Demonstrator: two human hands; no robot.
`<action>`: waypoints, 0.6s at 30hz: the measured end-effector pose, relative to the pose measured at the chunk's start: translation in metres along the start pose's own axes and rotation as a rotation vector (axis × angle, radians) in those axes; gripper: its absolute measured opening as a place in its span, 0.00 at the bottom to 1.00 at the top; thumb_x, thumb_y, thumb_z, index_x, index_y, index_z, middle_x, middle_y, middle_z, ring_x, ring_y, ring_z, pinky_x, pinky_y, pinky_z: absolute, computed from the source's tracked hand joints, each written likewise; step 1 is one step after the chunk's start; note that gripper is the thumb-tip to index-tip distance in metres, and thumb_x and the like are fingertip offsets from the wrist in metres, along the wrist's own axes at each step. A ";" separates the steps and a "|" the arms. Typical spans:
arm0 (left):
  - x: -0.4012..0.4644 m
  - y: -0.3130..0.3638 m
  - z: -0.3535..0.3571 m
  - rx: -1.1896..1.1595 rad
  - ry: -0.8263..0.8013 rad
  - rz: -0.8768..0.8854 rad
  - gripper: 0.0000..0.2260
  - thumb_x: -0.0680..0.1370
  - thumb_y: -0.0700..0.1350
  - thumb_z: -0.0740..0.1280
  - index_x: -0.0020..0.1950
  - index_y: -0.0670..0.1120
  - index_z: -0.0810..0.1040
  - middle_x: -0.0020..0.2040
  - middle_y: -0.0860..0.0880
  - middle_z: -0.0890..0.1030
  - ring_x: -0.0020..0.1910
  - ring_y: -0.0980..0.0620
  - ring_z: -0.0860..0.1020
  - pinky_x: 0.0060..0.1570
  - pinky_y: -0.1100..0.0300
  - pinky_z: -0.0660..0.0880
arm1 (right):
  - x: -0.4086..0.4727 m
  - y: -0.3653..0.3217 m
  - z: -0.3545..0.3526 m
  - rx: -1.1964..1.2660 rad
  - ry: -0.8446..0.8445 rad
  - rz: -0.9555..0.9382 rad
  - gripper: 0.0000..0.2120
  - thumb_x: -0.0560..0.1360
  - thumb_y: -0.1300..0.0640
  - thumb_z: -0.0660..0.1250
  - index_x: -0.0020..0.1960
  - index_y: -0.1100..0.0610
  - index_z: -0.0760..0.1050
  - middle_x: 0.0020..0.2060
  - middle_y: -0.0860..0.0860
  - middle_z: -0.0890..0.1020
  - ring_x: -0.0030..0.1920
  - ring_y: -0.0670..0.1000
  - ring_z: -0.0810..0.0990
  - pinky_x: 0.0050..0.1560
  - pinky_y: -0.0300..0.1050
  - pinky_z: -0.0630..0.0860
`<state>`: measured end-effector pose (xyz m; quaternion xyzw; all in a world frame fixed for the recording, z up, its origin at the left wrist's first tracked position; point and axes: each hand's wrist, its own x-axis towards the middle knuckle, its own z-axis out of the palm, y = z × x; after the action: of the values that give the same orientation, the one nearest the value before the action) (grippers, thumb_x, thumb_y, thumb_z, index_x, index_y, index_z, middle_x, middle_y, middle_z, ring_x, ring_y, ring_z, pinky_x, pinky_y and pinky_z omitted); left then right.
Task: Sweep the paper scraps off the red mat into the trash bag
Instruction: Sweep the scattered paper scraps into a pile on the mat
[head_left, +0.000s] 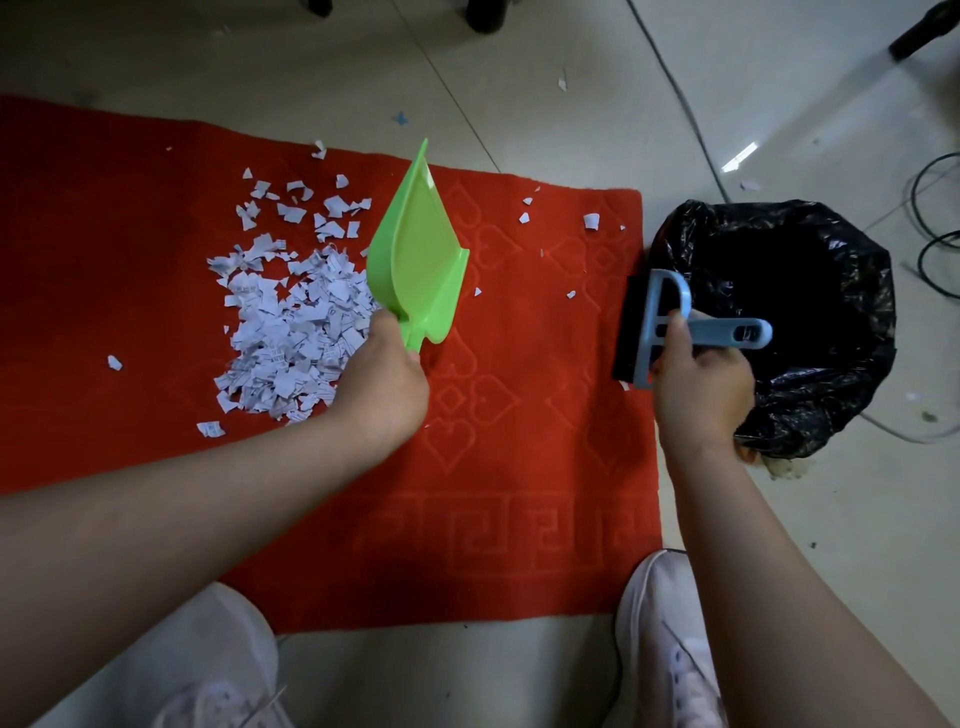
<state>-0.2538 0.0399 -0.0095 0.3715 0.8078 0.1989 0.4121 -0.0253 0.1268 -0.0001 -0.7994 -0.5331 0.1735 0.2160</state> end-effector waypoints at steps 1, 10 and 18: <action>0.000 0.000 0.000 0.000 0.000 0.000 0.12 0.81 0.41 0.55 0.64 0.44 0.61 0.46 0.41 0.78 0.44 0.41 0.79 0.45 0.45 0.77 | -0.001 0.003 -0.002 -0.039 0.037 -0.014 0.18 0.79 0.43 0.57 0.55 0.53 0.79 0.37 0.54 0.80 0.44 0.58 0.80 0.49 0.51 0.75; -0.003 0.002 0.000 0.009 -0.010 0.006 0.12 0.81 0.41 0.55 0.64 0.44 0.61 0.47 0.40 0.78 0.45 0.40 0.79 0.47 0.45 0.77 | -0.021 0.023 0.016 0.185 -0.124 0.203 0.15 0.78 0.46 0.61 0.51 0.54 0.81 0.41 0.54 0.84 0.46 0.56 0.82 0.50 0.52 0.77; -0.003 0.005 0.003 0.019 -0.022 0.002 0.13 0.81 0.42 0.55 0.66 0.44 0.60 0.49 0.40 0.78 0.46 0.39 0.79 0.47 0.45 0.77 | -0.012 0.026 0.002 0.073 0.079 0.129 0.17 0.79 0.45 0.58 0.59 0.52 0.78 0.44 0.53 0.83 0.48 0.53 0.81 0.46 0.40 0.68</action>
<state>-0.2481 0.0412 -0.0065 0.3782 0.8048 0.1876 0.4172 -0.0111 0.1070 -0.0148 -0.8298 -0.4651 0.1748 0.2542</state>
